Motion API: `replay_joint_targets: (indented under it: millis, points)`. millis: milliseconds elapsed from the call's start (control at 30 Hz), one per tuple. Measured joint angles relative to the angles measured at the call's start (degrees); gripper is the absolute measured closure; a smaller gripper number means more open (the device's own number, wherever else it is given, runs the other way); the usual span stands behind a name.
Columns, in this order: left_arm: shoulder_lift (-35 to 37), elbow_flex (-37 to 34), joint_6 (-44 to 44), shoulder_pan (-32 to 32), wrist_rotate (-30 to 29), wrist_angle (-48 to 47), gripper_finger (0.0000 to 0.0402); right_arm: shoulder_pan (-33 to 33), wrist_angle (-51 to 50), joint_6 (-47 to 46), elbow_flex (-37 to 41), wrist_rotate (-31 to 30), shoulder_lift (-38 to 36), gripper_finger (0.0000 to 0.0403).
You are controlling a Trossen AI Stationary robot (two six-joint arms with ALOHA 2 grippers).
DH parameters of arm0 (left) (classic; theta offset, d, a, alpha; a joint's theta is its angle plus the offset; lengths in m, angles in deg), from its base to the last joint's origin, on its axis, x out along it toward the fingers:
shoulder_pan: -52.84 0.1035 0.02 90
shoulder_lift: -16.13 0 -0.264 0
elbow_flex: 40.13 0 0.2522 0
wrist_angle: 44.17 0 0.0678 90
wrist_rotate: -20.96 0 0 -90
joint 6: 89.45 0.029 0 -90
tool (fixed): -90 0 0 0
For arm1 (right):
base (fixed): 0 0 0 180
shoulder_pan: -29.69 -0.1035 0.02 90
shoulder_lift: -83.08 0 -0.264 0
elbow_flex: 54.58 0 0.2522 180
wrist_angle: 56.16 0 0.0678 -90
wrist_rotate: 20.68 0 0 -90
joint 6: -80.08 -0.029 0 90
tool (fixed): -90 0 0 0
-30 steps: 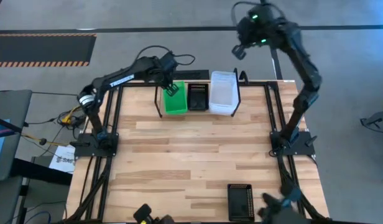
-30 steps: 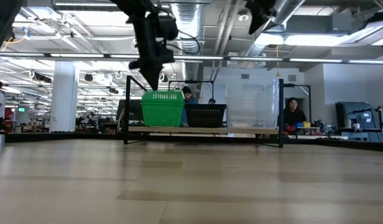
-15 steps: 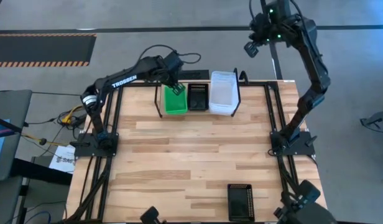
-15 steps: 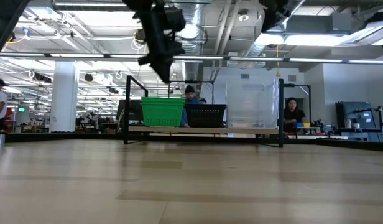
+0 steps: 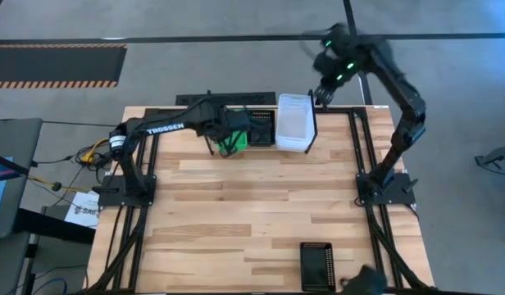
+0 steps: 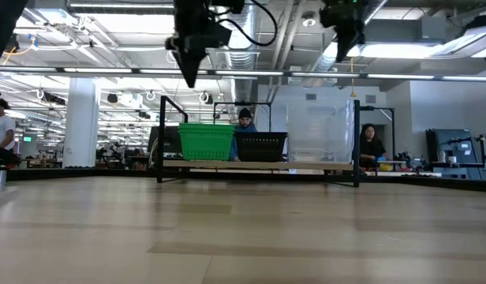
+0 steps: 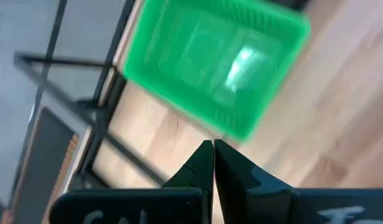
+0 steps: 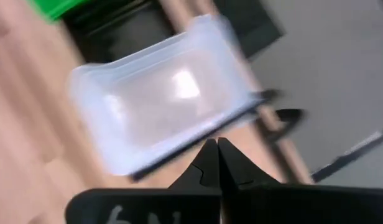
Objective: Stack baskets on shelf by color
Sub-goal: Stack the black bin into the black bin on the shelf
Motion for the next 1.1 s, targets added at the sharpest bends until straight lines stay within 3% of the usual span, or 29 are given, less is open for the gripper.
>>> replay_joint_targets:
  millis: [167,300,600,833,967,1100]
  points:
    - [1.80,-0.09,-3.45,-5.00,-0.67,-7.60,0.0401,-8.81,0.08,-2.90,9.70,0.38,-2.30,0.0402]
    - [7.69,-4.57,-7.09,-8.04,-0.37,-6.49,0.0402,-15.48,0.04,-7.79,19.80,-3.00,-9.15,0.0402]
    - [27.80,-28.09,-32.64,-17.25,2.37,-1.74,0.0401,-28.43,0.09,-36.19,44.21,-6.18,-36.20,0.0402]
    - [36.70,-41.77,-46.60,-28.52,5.15,11.21,0.0402,-53.52,11.02,-65.42,60.74,-4.61,-51.02,0.0403]
    - [36.45,-44.01,-49.69,-33.12,4.80,13.38,0.0401,-69.21,21.83,-74.09,68.25,-4.65,-50.62,0.0403]
    - [35.39,-44.11,-51.48,-35.59,5.22,13.58,0.0401,-81.15,27.33,-79.11,71.67,-5.57,-44.45,0.0403]
